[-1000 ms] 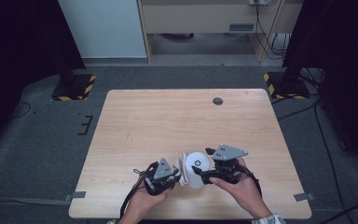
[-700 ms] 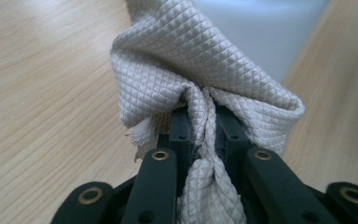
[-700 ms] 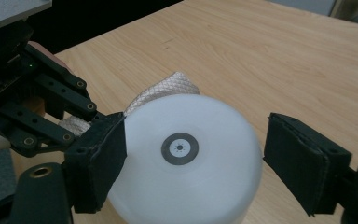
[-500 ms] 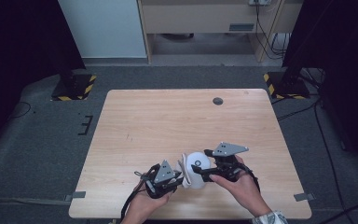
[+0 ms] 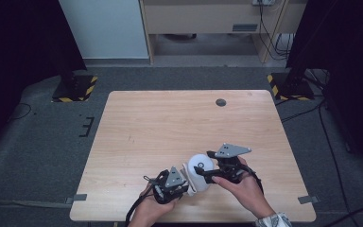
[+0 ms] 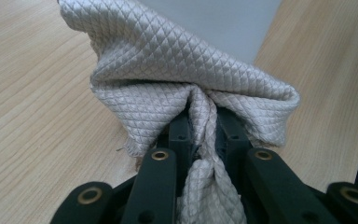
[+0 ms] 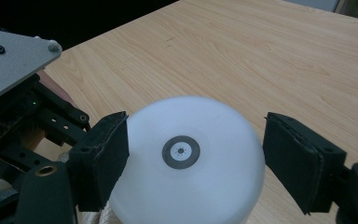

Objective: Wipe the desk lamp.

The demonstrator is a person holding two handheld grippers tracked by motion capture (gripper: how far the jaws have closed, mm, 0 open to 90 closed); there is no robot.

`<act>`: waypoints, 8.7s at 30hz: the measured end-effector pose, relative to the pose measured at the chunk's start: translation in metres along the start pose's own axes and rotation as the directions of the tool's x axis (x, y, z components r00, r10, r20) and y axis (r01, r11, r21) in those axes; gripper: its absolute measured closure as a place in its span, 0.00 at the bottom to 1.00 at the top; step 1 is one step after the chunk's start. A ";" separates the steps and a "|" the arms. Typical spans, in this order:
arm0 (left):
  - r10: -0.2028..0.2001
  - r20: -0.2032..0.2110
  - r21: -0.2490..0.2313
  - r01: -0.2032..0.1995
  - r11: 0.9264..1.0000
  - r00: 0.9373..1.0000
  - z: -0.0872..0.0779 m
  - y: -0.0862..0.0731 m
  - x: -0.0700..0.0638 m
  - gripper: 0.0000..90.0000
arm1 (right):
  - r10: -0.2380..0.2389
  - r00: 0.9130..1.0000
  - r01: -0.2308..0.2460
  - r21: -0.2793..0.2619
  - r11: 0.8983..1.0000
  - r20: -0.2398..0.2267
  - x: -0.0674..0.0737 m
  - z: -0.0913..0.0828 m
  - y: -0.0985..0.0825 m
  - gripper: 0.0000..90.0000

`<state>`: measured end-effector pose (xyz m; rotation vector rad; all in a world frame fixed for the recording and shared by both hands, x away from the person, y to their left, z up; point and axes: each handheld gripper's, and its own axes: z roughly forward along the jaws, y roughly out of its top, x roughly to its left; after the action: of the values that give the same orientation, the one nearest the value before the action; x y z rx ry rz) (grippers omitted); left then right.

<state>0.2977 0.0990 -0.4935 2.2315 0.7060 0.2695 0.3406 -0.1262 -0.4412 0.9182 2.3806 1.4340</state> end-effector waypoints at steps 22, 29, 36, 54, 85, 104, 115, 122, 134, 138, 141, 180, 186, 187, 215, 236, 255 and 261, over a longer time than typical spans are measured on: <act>0.048 0.118 -0.097 -0.036 0.995 0.992 0.017 0.015 -0.033 0.87 | -0.001 1.000 0.001 -0.004 1.000 0.008 -0.002 -0.002 -0.001 0.26; 0.021 0.130 -0.239 0.011 0.971 0.991 -0.005 0.024 -0.029 0.87 | -0.008 1.000 0.008 -0.005 1.000 0.013 -0.002 -0.001 0.000 0.28; 0.011 0.125 -0.087 0.000 0.996 0.992 0.016 0.012 -0.027 0.87 | -0.010 1.000 0.010 -0.001 1.000 0.013 -0.001 -0.001 0.001 0.28; -0.013 0.057 -0.212 0.025 0.977 0.998 -0.035 0.016 -0.002 0.87 | -0.011 1.000 0.011 0.000 1.000 0.011 -0.002 -0.001 0.001 0.28; -0.068 -0.018 -0.181 0.064 0.981 0.998 -0.031 0.003 0.029 0.87 | -0.097 0.994 0.097 0.020 0.995 0.039 0.009 0.011 -0.012 0.10; -0.050 0.026 -0.145 0.054 0.988 0.998 -0.008 0.019 0.046 0.87 | -0.164 0.985 0.164 -0.003 0.986 -0.060 0.024 -0.001 -0.030 0.10; -0.023 0.043 -0.045 0.025 0.999 0.999 0.008 0.006 0.045 0.88 | -0.160 0.986 0.160 0.002 0.987 -0.050 0.020 0.001 -0.028 0.10; -0.035 0.061 -0.170 0.045 0.984 0.998 -0.012 0.022 0.047 0.88 | -0.173 0.984 0.174 0.011 0.985 -0.048 0.021 0.001 -0.029 0.10; -0.005 0.074 0.002 0.005 1.000 0.997 0.021 0.002 0.048 0.88 | -0.179 0.982 0.180 0.008 0.984 -0.065 0.021 -0.001 -0.030 0.10; -0.010 0.077 -0.025 0.012 1.000 0.997 0.016 0.006 0.048 0.88 | -0.180 0.982 0.181 -0.001 0.984 -0.064 0.022 -0.002 -0.032 0.10; -0.021 0.086 -0.084 0.029 0.996 0.996 0.004 0.013 0.049 0.88 | -0.181 0.981 0.181 0.000 0.983 -0.066 0.021 -0.002 -0.032 0.10; -0.002 0.109 -0.016 0.004 1.000 0.994 0.029 0.020 0.056 0.88 | -0.177 0.984 0.177 -0.004 0.984 -0.027 0.022 -0.008 -0.037 0.10; -0.002 0.102 0.005 0.002 1.000 0.995 0.035 0.016 0.053 0.88 | -0.177 0.984 0.177 -0.004 0.984 -0.025 0.021 -0.008 -0.037 0.10; 0.005 0.100 -0.004 -0.004 1.000 0.995 0.033 0.018 0.054 0.88 | -0.178 0.984 0.178 -0.003 0.984 -0.025 0.021 -0.008 -0.037 0.10; -0.012 0.069 -0.049 0.015 0.999 0.998 0.016 0.032 0.055 0.88 | -0.171 0.985 0.171 0.016 0.985 -0.005 0.013 -0.003 -0.031 0.10; 0.073 0.080 0.051 -0.077 0.996 0.994 0.011 0.004 0.019 0.88 | -0.178 0.983 0.176 0.046 0.983 0.036 0.009 0.011 -0.019 0.10; -0.009 0.134 -0.080 0.020 0.997 0.991 -0.007 0.006 0.012 0.88 | -0.162 0.986 0.160 0.056 0.985 0.033 0.006 0.011 -0.018 0.10; -0.018 0.163 -0.155 0.043 0.987 0.987 -0.020 0.013 0.009 0.88 | -0.164 0.986 0.162 0.060 0.985 0.032 0.006 0.011 -0.018 0.10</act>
<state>0.3025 0.1091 -0.4707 2.0633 0.6097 0.1235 0.3344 -0.1203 -0.4612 0.7358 2.4181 1.2842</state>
